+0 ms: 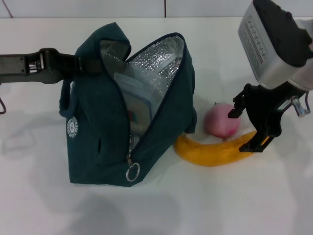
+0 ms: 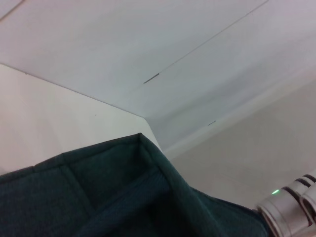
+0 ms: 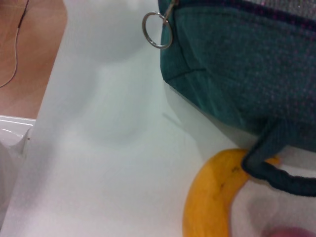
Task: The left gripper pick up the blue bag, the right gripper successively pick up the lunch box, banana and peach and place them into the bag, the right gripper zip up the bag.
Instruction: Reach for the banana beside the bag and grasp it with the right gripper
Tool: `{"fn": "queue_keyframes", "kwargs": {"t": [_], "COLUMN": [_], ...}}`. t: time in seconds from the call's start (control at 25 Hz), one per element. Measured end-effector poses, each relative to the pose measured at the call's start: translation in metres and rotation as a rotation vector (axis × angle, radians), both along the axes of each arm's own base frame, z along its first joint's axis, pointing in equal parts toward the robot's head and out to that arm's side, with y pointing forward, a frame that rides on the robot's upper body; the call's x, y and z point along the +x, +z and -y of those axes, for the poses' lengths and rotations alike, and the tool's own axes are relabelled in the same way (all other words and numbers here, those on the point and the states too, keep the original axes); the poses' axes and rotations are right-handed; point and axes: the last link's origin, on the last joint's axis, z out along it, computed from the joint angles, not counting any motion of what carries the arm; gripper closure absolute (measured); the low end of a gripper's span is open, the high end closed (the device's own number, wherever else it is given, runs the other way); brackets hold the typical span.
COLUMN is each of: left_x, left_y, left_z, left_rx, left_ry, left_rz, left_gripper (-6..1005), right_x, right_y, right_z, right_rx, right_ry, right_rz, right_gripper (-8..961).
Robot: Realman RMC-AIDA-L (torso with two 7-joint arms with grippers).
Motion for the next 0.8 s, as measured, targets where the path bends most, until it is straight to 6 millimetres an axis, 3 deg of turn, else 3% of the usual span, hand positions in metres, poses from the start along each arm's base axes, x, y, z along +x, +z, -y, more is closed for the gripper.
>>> {"fn": "queue_keyframes", "kwargs": {"t": [0.8], "left_x": [0.007], "left_y": [0.001], "left_z": [-0.005], "left_rx": [0.006], "left_ry": [-0.020], "left_rz": [0.008], "left_gripper": [954], "right_x": [0.019], "right_y": [-0.032], "right_z": [0.007], "right_rx": [-0.045], "right_ry": [0.021], "right_rz": [0.041], "right_gripper": [170]}}
